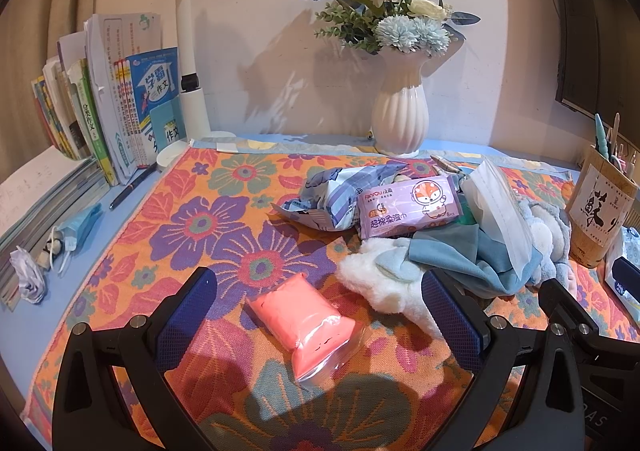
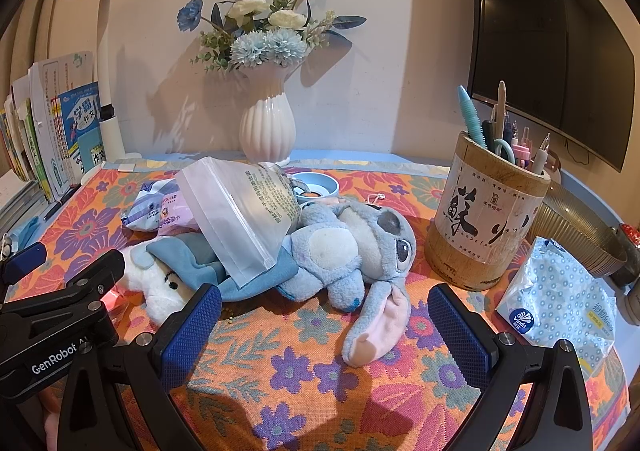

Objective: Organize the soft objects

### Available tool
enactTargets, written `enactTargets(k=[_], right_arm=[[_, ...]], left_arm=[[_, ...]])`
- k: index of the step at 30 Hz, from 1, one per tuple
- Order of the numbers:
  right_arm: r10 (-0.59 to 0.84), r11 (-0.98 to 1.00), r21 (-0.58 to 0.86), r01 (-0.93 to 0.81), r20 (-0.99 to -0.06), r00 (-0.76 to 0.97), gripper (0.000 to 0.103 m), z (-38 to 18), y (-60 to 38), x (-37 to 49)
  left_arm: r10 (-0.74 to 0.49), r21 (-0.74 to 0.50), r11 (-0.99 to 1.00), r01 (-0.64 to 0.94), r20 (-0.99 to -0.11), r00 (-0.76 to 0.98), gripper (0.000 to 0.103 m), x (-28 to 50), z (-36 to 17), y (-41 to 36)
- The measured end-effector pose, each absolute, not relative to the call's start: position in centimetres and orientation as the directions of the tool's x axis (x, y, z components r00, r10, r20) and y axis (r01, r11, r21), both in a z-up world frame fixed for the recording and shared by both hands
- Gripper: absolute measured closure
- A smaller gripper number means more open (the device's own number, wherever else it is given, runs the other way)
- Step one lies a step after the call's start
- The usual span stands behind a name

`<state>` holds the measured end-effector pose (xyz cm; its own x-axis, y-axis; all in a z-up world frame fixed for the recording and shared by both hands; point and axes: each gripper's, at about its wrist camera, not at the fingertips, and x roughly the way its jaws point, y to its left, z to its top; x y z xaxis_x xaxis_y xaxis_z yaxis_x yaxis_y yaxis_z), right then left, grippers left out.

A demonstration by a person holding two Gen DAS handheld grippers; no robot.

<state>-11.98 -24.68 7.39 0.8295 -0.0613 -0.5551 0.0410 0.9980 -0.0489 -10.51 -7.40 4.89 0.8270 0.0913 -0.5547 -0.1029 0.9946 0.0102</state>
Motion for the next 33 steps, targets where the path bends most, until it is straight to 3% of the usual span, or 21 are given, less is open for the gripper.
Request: enactTargets(k=[7,13,17,23,26,31,33], right_arm=[[-0.064,0.998,-0.051,0.043,-0.550,0.833,0.000,7.5,-24.7,-12.1],[0.017,1.000,0.007,-0.016,-0.585,0.811,0.000,7.2,-25.3,-11.9],[0.113,0.993,0.093,-0.071,-0.601,0.792,0.000,8.5,-25.6,-11.5],[0.151,0.987,0.054,-0.152,-0.648,0.747,0.000,11.3,-23.8,-8.6],[0.160,0.984,0.049,-0.173,-0.676,0.720,0.006,11.3,-23.3,-6.8],[0.161,0.982,0.045,-0.186,-0.716,0.679,0.011,10.3,-22.4,-4.6],[0.145,0.983,0.027,-0.182,-0.728,0.670,0.014,9.7,-21.9,-3.8]], left_arm=[[0.095,0.009,0.994,-0.107,-0.549,0.831,0.001,-10.7,4.9,-7.3],[0.073,-0.005,0.996,-0.092,-0.562,0.824,0.001,-12.7,6.2,-4.7],[0.087,0.041,0.996,-0.078,-0.599,0.796,0.001,-13.2,7.7,-2.1],[-0.001,-0.054,0.997,-0.052,-0.711,0.703,0.003,-10.8,7.4,0.2],[-0.093,-0.141,0.990,-0.018,-0.740,0.666,0.005,-9.5,6.2,-0.4],[-0.076,-0.106,0.994,-0.011,-0.776,0.626,0.006,-8.0,4.5,-2.3],[-0.095,-0.133,0.991,-0.017,-0.785,0.613,0.014,-7.5,3.9,-2.3]])
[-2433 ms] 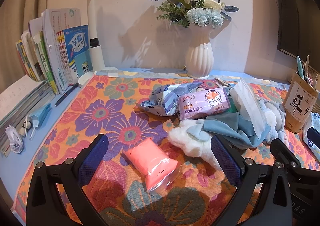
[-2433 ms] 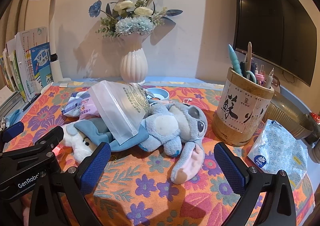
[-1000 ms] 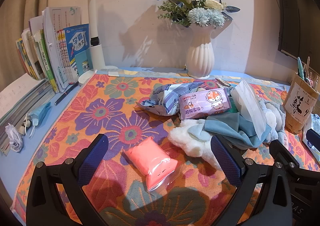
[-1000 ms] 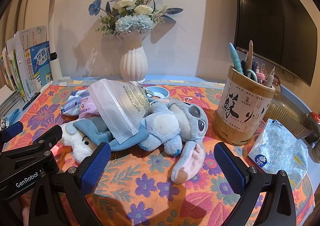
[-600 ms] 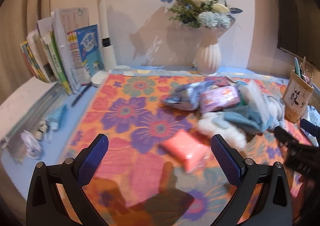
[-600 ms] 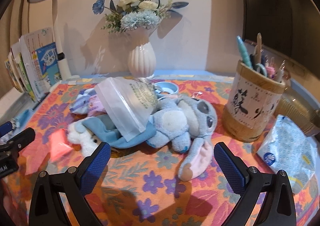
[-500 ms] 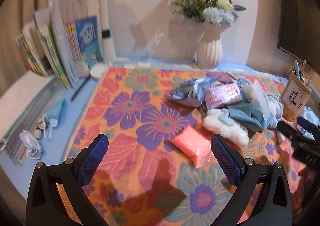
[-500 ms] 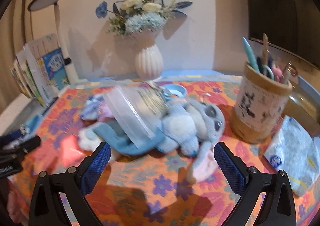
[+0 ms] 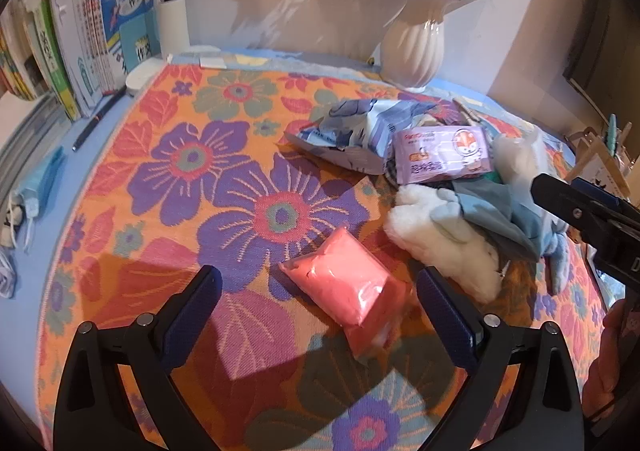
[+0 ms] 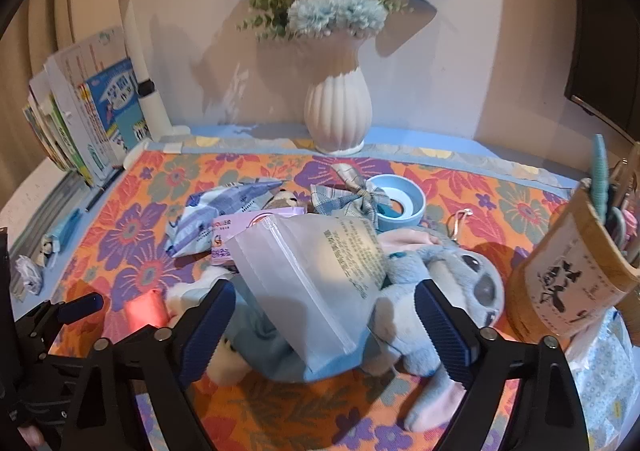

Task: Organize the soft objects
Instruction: 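Grasp the pink plastic packet with the left gripper while the right grasps the clear printed bag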

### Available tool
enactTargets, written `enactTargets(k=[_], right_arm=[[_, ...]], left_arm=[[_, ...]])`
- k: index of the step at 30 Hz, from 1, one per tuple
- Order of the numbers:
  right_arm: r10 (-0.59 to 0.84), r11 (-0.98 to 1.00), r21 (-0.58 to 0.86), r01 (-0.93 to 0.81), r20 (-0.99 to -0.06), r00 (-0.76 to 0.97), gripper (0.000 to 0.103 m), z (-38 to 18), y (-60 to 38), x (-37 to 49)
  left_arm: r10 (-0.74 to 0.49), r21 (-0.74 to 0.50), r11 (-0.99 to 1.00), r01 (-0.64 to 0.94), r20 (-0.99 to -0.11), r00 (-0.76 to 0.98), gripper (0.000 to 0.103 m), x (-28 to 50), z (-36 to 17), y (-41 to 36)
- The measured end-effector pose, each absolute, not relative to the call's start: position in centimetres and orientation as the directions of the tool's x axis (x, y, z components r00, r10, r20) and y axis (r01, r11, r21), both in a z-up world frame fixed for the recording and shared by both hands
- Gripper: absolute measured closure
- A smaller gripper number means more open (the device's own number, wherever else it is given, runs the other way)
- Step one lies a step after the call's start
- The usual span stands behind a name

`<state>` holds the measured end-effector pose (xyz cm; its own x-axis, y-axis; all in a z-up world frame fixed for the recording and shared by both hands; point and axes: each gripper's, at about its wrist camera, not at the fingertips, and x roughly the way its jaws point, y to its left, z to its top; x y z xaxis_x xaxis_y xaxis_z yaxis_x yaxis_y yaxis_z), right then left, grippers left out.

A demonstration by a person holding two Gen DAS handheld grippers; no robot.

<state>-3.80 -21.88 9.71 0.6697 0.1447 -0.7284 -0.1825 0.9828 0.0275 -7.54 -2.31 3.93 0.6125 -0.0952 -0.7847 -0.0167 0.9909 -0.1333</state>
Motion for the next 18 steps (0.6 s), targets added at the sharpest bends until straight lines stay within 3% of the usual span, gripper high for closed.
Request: enactTargets(k=[2,5,8,12,18], right_arm=[[0.105,0.985,-0.014,-0.172,-0.741,0.663,0.020,9.0,-21.3,-2.9],[0.083,0.987,-0.025,-0.160,-0.768,0.635,0.041,7.7,-21.2,-1.7],[0.076,0.990,-0.016,-0.138,-0.771,0.633,0.051,7.0,-21.8,-1.1],[0.063,0.990,-0.034,-0.134,-0.753,0.655,0.060,7.0,-21.7,-1.3],[0.055,0.989,-0.054,-0.137,-0.728,0.684,0.066,7.1,-21.5,-1.9]], left_arm=[[-0.096,-0.139,0.990,-0.025,-0.793,0.601,0.021,-7.1,3.5,-2.3],[-0.111,-0.151,0.988,-0.023,-0.810,0.576,0.022,-6.4,2.6,-2.5],[-0.112,-0.162,0.986,-0.034,-0.807,0.580,0.035,-6.2,2.4,-2.7],[-0.111,-0.161,0.986,-0.033,-0.798,0.593,0.048,-6.3,2.6,-3.2],[-0.116,-0.162,0.987,-0.022,-0.790,0.602,0.058,-6.4,2.9,-3.6]])
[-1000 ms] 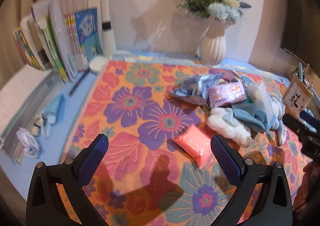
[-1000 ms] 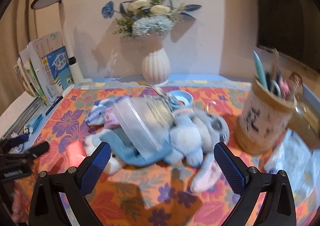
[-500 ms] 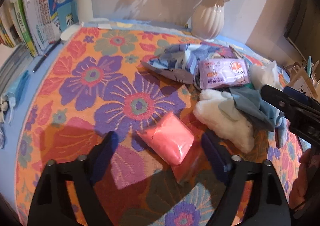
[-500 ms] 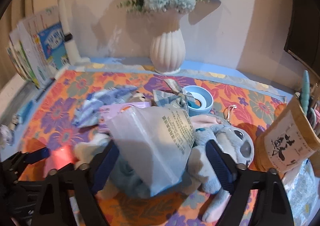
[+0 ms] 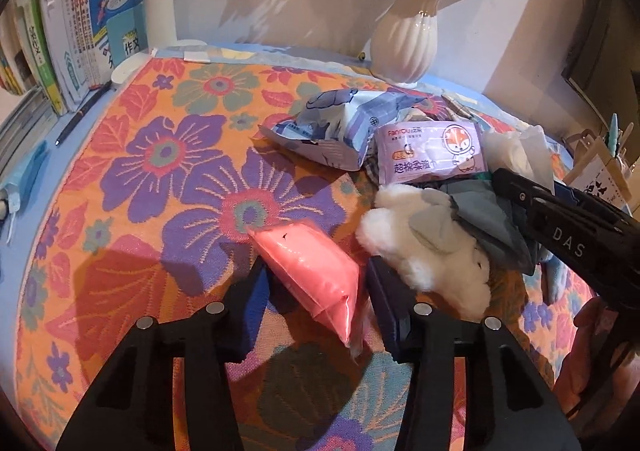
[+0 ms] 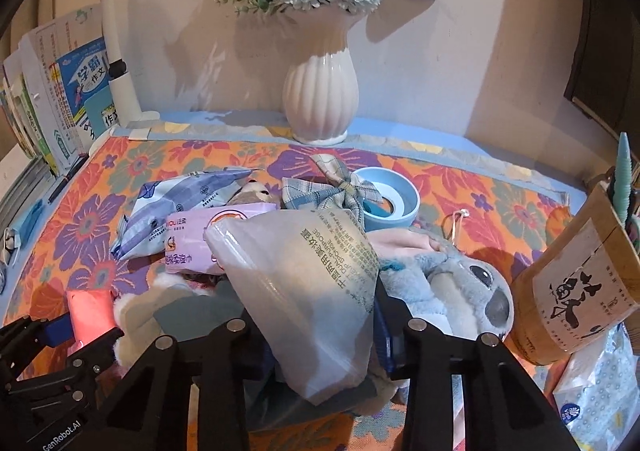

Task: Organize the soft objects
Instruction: 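Grasp the pink plastic packet with the left gripper while the right grasps the clear printed bag, then carry both packets to the ribbed glass plate and open both grippers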

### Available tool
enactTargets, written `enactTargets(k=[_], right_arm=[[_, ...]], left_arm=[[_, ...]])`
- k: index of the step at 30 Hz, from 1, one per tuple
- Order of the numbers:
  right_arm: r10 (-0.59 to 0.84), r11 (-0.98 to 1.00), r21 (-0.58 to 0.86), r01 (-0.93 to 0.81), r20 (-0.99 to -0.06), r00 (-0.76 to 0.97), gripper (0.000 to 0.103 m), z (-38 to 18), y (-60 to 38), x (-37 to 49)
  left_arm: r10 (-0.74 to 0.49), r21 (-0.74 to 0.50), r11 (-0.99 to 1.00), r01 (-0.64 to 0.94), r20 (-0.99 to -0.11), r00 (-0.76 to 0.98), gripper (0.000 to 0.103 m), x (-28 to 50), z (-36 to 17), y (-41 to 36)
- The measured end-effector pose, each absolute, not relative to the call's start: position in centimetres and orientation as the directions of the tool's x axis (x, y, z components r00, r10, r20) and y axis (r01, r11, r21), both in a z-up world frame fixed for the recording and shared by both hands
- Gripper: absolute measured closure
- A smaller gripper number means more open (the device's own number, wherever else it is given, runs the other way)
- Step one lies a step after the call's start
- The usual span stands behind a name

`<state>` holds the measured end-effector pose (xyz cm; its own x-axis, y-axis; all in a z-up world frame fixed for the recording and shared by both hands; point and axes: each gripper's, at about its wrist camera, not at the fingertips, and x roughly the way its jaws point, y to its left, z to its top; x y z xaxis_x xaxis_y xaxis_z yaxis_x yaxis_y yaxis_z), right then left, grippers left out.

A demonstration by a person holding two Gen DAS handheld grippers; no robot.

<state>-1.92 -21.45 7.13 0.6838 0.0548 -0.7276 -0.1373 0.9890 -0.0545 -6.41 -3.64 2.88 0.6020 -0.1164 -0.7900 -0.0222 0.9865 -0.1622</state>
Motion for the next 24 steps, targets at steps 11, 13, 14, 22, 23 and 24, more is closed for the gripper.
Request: enactTargets(k=[11,13,14,22,23,24], right_arm=[[0.099,0.990,-0.011,-0.140,-0.650,0.753,0.068,10.1,-22.0,-4.3],[0.120,0.990,0.017,-0.141,-0.630,0.768,0.068,11.1,-22.6,-5.0],[0.119,0.991,0.022,-0.134,-0.622,0.774,0.068,11.5,-22.8,-5.3],[0.122,0.992,0.083,-0.091,-0.547,0.828,0.068,15.9,-25.3,-7.9],[0.115,0.993,0.090,-0.078,-0.534,0.838,0.068,16.6,-26.0,-8.3],[0.107,0.993,0.095,-0.067,-0.524,0.845,0.068,17.2,-26.7,-8.5]], left_arm=[[-0.088,-0.116,0.993,0.003,-0.735,0.672,0.061,-7.9,4.7,-4.1],[-0.086,-0.113,0.994,0.008,-0.711,0.698,0.061,-8.3,5.8,-4.1],[-0.085,-0.112,0.994,0.010,-0.694,0.715,0.061,-8.6,6.5,-4.1],[-0.136,-0.145,0.987,0.062,-0.583,0.801,0.061,-10.0,11.5,-5.6],[-0.142,-0.143,0.987,0.072,-0.575,0.806,0.062,-10.0,12.1,-6.1],[-0.151,-0.143,0.986,0.084,-0.564,0.812,0.062,-9.9,12.8,-6.9]])
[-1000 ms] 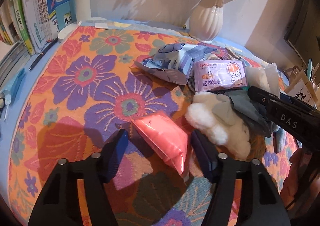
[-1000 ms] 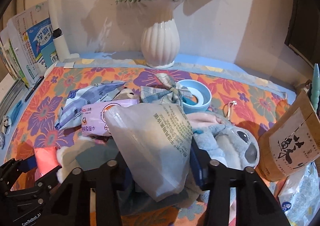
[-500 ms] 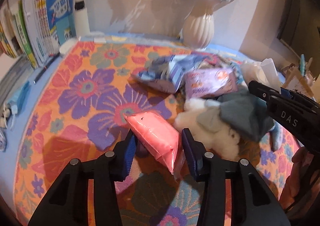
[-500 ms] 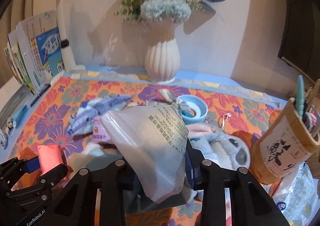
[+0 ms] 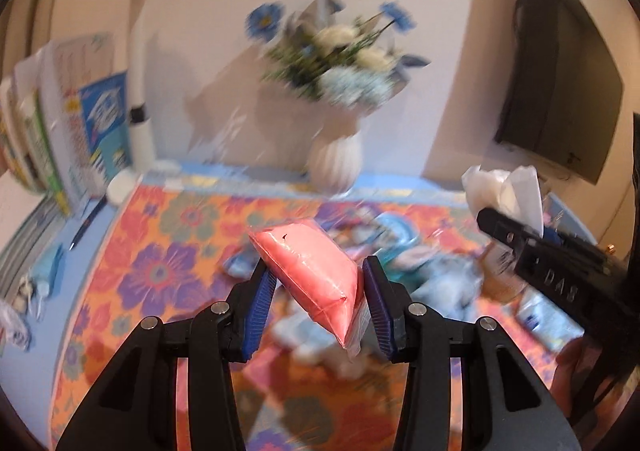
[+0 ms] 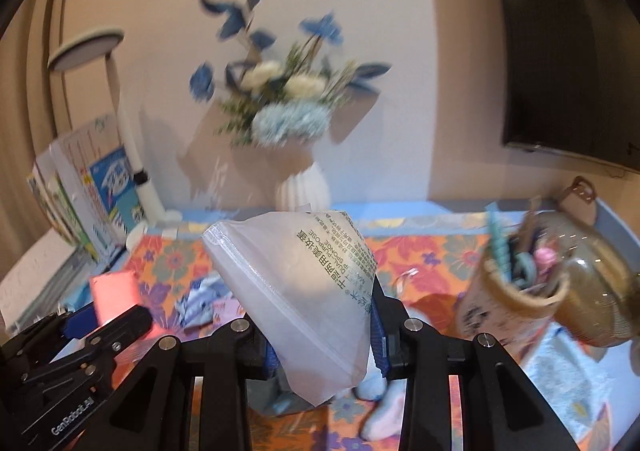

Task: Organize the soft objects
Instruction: 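Carry both packets to the ribbed glass plate and open both grippers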

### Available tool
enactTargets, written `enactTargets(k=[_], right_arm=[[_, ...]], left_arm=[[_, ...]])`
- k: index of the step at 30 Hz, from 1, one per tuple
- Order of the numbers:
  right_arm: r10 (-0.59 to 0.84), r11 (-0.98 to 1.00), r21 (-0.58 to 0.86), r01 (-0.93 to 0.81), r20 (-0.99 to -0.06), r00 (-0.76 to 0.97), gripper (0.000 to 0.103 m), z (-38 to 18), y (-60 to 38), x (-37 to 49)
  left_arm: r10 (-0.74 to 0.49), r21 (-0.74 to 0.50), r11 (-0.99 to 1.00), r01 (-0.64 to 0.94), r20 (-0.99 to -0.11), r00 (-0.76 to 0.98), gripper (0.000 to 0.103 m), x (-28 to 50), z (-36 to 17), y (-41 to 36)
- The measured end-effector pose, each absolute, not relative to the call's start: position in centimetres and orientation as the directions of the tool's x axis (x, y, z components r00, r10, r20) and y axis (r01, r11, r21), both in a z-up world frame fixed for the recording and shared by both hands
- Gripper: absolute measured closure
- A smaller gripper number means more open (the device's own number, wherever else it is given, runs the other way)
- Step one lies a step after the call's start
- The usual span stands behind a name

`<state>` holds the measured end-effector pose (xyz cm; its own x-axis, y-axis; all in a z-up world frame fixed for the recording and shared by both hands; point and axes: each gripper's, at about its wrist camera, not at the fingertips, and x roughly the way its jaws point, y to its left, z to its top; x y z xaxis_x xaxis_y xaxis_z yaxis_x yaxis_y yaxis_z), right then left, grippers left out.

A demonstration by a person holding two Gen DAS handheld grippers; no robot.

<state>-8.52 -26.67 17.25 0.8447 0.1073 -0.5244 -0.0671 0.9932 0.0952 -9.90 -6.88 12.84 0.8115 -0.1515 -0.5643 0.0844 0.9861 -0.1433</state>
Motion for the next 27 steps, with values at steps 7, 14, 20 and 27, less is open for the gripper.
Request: enactTargets(k=[7,14,20,27], right_arm=[[-0.054,0.979,0.146,0.146,-0.498,0.866,0.068,20.4,-34.9,-9.8],[-0.206,0.898,0.216,0.384,-0.564,0.799,0.068,19.6,-46.2,-9.9],[-0.254,0.831,0.246,0.499,-0.631,0.733,0.068,17.0,-53.4,-9.8],[-0.252,0.778,0.266,0.570,-0.699,0.669,0.068,14.0,-58.3,-8.6]], left_arm=[[-0.284,-0.139,0.959,0.248,-0.475,0.833,0.062,-8.8,18.9,-15.0],[-0.486,-0.170,0.869,0.465,-0.475,0.734,0.062,-5.8,22.1,-26.5],[-0.588,-0.231,0.792,0.565,-0.539,0.603,0.062,-2.7,21.1,-34.5],[-0.615,-0.242,0.753,0.611,-0.591,0.523,0.061,-1.3,19.6,-41.9]])
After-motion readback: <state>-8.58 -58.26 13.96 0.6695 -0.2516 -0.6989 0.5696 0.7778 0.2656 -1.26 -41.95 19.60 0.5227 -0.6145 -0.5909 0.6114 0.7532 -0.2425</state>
